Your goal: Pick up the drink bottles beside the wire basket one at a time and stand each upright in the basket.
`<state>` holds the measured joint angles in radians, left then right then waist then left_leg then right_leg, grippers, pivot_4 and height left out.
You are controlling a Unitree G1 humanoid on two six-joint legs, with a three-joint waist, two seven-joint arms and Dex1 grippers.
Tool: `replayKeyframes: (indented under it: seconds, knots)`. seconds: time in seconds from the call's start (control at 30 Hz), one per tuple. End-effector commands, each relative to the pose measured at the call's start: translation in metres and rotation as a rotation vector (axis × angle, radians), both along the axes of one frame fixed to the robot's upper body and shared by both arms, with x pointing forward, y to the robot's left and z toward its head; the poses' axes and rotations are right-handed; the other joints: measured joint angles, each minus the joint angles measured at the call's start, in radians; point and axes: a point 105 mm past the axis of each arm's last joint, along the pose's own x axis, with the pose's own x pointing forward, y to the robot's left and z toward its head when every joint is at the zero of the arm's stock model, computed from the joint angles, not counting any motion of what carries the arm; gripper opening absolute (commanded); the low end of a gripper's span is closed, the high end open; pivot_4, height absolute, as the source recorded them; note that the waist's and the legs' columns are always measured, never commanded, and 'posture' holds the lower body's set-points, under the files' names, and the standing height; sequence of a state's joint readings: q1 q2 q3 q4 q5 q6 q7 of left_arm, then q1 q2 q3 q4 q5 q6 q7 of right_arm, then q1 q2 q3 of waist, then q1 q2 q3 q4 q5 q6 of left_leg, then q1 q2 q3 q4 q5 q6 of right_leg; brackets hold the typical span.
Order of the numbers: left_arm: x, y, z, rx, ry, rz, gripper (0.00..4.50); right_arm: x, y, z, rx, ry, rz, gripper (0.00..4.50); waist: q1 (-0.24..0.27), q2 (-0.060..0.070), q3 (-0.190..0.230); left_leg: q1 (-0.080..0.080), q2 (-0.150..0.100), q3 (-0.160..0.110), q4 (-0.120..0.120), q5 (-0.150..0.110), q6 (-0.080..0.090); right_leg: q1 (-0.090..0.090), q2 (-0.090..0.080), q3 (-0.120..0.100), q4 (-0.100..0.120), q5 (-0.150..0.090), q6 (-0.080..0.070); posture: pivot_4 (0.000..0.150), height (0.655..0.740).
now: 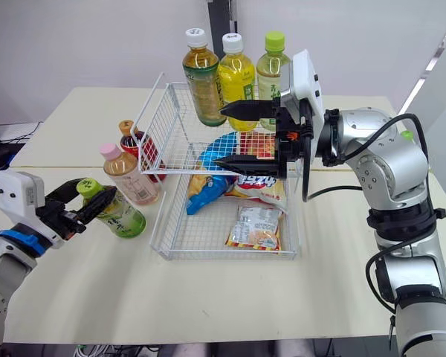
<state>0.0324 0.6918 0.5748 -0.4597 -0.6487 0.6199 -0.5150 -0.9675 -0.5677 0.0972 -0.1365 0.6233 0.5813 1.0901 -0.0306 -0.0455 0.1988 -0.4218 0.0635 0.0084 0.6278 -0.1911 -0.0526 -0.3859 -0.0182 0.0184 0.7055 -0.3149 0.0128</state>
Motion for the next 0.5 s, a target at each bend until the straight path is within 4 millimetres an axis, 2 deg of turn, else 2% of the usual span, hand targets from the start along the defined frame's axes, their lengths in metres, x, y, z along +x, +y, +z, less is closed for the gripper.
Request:
replayKeyframes:
  seconds: [0.03, 0.1, 0.2, 0.3, 0.5]
  knots:
    - [-0.001, -0.002, 0.010, 0.033, -0.039, -0.017, 1.84, -0.006, -0.004, 0.013, 0.025, -0.064, -0.007, 4.50, 0.000, 0.000, 0.000, 0.000, 0.000, 0.000, 0.000, 0.000, 0.000, 0.000, 0.000, 0.000, 0.000, 0.000, 0.000, 0.150, 0.7400]
    - [-0.002, -0.001, 0.012, 0.038, -0.041, -0.013, 1.36, -0.006, -0.004, 0.013, 0.025, -0.065, -0.009, 4.50, 0.000, 0.000, 0.000, 0.000, 0.000, 0.000, 0.000, 0.000, 0.000, 0.000, 0.000, 0.000, 0.000, 0.000, 0.000, 0.150, 0.7400]
    - [-0.005, -0.002, 0.020, 0.047, -0.055, -0.024, 1.36, -0.005, -0.004, 0.013, 0.027, -0.064, -0.008, 4.50, 0.000, 0.000, 0.000, 0.000, 0.000, 0.000, 0.000, 0.000, 0.000, 0.000, 0.000, 0.000, 0.000, 0.000, 0.000, 0.150, 0.7400]
    - [-0.008, -0.005, 0.041, 0.056, -0.088, -0.062, 1.36, -0.005, -0.004, 0.014, 0.034, -0.055, -0.007, 4.50, 0.000, 0.000, 0.000, -0.001, 0.000, -0.001, 0.000, 0.000, 0.000, 0.000, 0.000, -0.001, 0.000, 0.000, 0.000, 0.150, 0.7400]
    - [-0.016, -0.011, 0.112, 0.055, -0.175, -0.175, 1.36, -0.004, -0.006, 0.019, 0.060, -0.044, -0.017, 4.50, 0.002, 0.000, 0.001, -0.007, 0.000, -0.005, 0.000, 0.000, 0.000, -0.004, 0.000, -0.003, -0.002, 0.000, 0.000, 0.150, 0.7400]
